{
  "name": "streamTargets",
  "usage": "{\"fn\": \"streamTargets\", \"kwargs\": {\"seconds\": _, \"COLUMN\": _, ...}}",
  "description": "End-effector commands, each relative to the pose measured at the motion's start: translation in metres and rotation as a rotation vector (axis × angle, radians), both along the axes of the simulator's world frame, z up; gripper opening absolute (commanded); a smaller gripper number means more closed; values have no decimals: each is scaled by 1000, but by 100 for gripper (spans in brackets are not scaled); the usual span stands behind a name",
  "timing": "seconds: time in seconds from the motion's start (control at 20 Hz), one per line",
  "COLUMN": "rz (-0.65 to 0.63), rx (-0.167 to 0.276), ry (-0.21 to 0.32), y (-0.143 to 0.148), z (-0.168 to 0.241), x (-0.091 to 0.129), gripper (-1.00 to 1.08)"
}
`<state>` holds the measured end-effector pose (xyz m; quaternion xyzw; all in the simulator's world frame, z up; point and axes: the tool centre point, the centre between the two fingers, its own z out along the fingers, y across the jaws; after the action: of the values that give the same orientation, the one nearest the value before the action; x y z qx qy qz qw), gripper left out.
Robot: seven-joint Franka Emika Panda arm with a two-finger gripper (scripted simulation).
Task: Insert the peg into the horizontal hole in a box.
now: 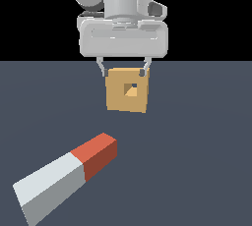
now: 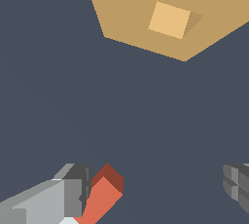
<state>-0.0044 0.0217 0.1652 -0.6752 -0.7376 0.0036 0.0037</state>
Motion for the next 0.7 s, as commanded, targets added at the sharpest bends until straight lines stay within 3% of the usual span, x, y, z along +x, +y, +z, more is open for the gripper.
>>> {"fn": "streamTargets", "kwargs": {"seconds": 0.0, "rz": 0, "rx": 0, "ry": 0, "y": 0, "z": 0, "x": 0, "gripper": 100}}
{"fn": "streamTargets", "kwargs": {"seconds": 0.3, "rz": -56, "rx": -1, "ry": -1, "y": -16, "z": -7, "x": -3, "gripper": 100}}
{"fn": "streamTargets", "kwargs": {"seconds": 0.65, "rz": -259, "rx": -2, "ry": -4, "y": -74, "z": -31, "x": -20, "gripper": 100}}
